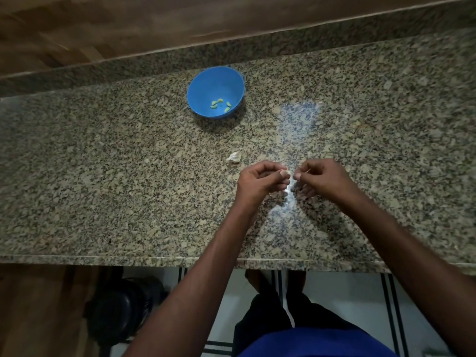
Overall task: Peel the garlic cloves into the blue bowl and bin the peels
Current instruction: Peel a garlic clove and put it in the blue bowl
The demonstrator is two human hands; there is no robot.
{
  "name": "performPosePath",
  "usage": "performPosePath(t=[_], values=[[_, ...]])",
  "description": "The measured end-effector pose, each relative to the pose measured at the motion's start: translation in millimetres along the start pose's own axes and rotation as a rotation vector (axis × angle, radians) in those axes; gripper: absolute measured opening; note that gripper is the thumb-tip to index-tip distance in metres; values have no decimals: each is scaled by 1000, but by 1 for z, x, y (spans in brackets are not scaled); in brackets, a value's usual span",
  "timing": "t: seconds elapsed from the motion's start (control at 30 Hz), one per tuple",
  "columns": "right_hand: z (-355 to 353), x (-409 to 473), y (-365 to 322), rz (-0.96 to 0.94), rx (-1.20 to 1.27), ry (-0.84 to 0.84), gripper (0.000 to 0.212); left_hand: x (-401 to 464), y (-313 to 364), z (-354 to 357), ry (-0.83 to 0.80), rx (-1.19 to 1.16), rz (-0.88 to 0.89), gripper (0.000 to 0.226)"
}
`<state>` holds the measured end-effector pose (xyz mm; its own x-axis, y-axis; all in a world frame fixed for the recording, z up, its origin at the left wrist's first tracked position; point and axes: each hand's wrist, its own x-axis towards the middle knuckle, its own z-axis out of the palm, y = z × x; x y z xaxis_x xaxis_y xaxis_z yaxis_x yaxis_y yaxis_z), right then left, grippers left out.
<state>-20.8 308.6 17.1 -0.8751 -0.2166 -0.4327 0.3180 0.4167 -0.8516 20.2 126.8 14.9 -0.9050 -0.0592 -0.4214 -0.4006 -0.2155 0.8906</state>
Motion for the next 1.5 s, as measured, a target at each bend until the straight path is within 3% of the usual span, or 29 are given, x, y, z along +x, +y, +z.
performPosePath(t=[0.17,0.83,1.2,1.33,1.5], values=[[0,-5,2,-9,251,-22,10,1,-5,0,12,14,1,13],[4,-1,6,-35,163,12,14,5,-10,8,53,253,66,14],[7,-5,0,64,289,-23,15,3,-5,6,-24,236,65,13],[6,-5,0,54,233,-26,15,2,-4,5,-18,281,63,25],[7,-1,5,25,158,12,15,4,-5,5,-7,281,56,18]])
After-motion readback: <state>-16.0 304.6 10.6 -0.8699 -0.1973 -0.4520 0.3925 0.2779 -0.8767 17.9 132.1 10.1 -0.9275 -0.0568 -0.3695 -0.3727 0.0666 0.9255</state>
